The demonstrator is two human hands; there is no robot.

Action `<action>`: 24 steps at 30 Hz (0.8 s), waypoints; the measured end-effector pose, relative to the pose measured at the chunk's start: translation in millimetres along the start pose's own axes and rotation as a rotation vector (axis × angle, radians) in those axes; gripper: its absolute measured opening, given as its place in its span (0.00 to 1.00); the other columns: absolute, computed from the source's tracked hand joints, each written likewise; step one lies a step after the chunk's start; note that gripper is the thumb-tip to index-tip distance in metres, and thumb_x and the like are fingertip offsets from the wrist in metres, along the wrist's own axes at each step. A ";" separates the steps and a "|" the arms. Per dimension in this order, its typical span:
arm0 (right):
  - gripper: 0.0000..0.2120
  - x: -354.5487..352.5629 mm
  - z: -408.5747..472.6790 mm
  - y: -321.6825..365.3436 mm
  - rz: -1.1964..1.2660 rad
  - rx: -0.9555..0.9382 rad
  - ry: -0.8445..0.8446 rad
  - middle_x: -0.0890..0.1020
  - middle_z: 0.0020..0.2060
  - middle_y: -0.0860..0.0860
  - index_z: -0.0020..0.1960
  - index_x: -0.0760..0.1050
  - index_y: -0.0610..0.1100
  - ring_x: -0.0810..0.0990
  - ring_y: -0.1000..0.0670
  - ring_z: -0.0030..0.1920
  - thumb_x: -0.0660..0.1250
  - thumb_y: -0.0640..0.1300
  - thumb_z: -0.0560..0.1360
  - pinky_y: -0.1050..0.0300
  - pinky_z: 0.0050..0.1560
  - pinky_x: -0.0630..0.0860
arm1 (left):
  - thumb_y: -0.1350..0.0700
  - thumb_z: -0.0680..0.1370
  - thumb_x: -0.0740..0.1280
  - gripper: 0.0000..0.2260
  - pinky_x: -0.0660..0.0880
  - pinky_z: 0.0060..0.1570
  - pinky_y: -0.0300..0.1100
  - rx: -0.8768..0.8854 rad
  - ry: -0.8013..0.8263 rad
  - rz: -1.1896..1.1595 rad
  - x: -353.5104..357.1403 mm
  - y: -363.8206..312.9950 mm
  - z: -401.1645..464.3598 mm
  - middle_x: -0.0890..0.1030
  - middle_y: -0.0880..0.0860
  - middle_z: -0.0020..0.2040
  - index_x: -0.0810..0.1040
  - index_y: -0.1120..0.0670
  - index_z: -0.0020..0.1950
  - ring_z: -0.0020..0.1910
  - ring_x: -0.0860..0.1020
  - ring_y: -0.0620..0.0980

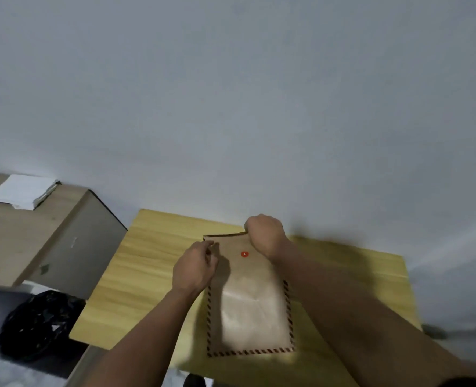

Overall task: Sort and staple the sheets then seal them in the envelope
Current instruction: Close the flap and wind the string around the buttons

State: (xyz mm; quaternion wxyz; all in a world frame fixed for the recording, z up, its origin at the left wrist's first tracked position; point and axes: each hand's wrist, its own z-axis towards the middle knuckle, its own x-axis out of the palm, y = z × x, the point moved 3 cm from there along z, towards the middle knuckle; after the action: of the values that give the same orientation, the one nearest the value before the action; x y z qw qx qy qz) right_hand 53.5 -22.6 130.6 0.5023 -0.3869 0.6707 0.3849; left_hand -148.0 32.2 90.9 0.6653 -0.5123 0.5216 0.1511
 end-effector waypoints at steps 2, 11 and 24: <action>0.15 19.0 4.3 9.6 0.041 0.023 -0.003 0.82 0.45 0.46 0.50 0.81 0.44 0.83 0.41 0.49 0.61 0.32 0.71 0.55 0.44 0.73 | 0.49 0.80 0.65 0.18 0.80 0.48 0.49 0.029 0.007 0.046 0.9 14.9 12.1 0.79 0.48 0.61 0.77 0.46 0.71 0.59 0.80 0.52; 0.17 103.2 47.4 15.8 0.246 0.027 -0.077 0.86 0.46 0.49 0.49 0.81 0.49 0.84 0.44 0.46 0.63 0.59 0.70 0.52 0.42 0.77 | 0.51 0.72 0.74 0.23 0.73 0.67 0.60 0.441 0.086 0.327 67.7 64.8 98.4 0.77 0.52 0.74 0.80 0.48 0.68 0.75 0.71 0.60; 0.03 191.8 16.1 -34.0 0.034 -0.217 -0.258 0.82 0.38 0.55 0.44 0.81 0.51 0.81 0.50 0.40 0.70 0.49 0.76 0.47 0.54 0.74 | 0.44 0.85 0.57 0.25 0.58 0.76 0.68 0.758 0.186 0.356 163.5 124.6 96.4 0.65 0.54 0.82 0.69 0.50 0.81 0.82 0.61 0.61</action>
State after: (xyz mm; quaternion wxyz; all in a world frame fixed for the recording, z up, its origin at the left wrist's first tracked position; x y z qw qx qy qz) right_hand 52.8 -47.2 -63.3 0.5330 -0.3749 0.5613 0.5101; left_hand -120.6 112.2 -119.9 0.7201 -0.1449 0.6784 0.0143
